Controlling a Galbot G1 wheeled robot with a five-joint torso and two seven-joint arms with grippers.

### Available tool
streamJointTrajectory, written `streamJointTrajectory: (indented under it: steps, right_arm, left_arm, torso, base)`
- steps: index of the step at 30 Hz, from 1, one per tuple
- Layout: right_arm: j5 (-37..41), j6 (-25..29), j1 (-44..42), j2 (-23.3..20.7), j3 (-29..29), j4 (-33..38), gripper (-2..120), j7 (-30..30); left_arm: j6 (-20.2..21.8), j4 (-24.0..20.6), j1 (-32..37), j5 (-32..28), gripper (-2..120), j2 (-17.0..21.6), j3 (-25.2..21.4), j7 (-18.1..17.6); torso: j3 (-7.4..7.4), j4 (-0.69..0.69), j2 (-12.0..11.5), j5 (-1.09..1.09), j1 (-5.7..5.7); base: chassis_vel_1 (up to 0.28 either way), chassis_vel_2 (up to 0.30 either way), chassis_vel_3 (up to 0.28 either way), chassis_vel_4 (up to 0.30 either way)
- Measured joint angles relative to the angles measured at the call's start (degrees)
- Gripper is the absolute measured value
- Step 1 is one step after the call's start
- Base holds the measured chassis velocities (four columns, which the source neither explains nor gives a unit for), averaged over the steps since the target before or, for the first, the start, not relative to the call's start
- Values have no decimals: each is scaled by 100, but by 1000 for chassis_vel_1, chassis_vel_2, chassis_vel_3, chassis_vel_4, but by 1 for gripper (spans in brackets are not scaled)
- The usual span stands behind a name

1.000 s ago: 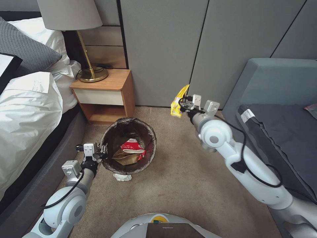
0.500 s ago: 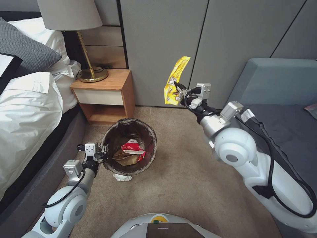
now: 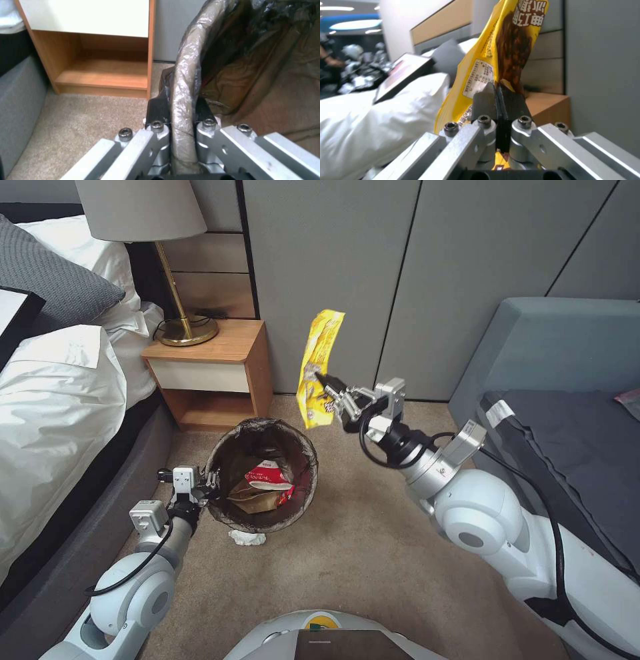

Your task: Pick up the trash bin, then pick up the garbage from the floor and place it into the trash bin.

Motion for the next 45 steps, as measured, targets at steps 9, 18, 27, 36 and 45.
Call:
streamJointTrajectory:
  steps: [9,18,27,36,45]
  right_arm:
    - [-141,218,673,-555,-1286,-19,0,-441]
    - [-132,204,1553,-494,-2423,-268,0,-424]
    - [-156,183,1838,-397,-2966,-452,0,-369]
    - [-211,136,2041,-216,-3456,-670,0,-296]
    - [-267,40,2234,13,-3871,-971,0,-206]
  left_arm:
    - [10,11,-100,-31,4,57,18,6]
    - [12,8,-116,-55,4,67,-13,9]
    - [11,8,-153,-75,4,69,-25,10]
    - [22,8,-212,-98,4,58,-20,8]
    - [41,1,-242,-147,4,56,-38,-8]
  torso:
    - [0,0,0,-1,0]
    - [1,1,0,-1,0]
    - [0,0,0,-1,0]
    - [1,-1,0,-2,0]
    - [1,-1,0,-1,0]
  base:
    - [0,0,0,0]
    - [0,0,0,0]
    - [0,0,0,0]
    - [0,0,0,0]
    - [0,0,0,0]
